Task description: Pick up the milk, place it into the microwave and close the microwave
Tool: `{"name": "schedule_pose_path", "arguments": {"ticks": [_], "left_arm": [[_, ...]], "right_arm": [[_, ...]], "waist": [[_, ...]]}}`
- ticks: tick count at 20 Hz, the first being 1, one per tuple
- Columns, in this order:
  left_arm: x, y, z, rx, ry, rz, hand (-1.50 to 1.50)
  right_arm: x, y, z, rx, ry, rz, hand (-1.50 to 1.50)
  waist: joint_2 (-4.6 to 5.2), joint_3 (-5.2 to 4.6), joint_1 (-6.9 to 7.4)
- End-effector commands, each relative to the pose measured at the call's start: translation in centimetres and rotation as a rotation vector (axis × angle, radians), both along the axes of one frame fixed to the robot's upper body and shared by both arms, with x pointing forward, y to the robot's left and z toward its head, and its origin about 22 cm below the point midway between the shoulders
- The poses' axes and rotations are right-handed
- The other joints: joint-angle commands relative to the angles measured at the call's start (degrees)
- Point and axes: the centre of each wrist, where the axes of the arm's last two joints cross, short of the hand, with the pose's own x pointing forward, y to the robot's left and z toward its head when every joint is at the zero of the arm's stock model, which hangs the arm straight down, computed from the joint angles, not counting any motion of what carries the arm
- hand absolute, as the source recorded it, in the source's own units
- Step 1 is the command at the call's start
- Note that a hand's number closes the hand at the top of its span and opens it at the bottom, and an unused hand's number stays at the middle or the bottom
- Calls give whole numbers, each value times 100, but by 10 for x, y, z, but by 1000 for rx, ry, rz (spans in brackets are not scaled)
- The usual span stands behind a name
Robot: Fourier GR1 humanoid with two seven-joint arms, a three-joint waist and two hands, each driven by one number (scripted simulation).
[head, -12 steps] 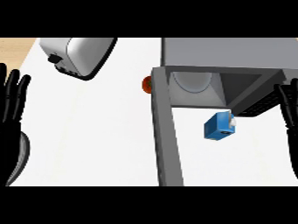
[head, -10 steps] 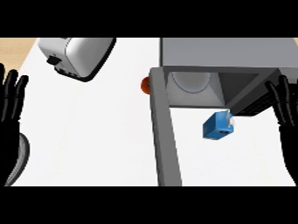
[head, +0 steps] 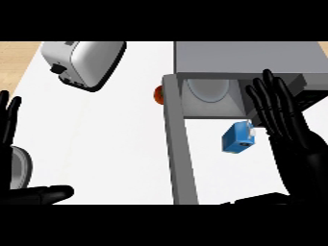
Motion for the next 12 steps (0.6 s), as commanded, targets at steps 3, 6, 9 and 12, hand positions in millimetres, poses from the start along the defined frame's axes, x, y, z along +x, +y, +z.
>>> {"name": "schedule_pose_path", "arguments": {"ticks": [3, 6, 9, 12], "left_arm": [[-39, 23, -8, -34, 34, -12, -150], [-55, 30, 3, -11, 38, 3, -150], [-59, 34, -1, -15, 30, 18, -150], [-74, 45, -7, -22, 37, 1, -150]], "right_arm": [[-8, -1, 3, -3, 40, -2, -150], [-25, -10, 24, -40, 33, -63, -150], [-31, 5, 4, -28, 48, -111, -150], [-36, 3, -10, -41, 88, -132, -150]], "waist": [[-6, 5, -9], [-15, 4, -17], [-8, 5, -22], [-12, 4, -16]]}}
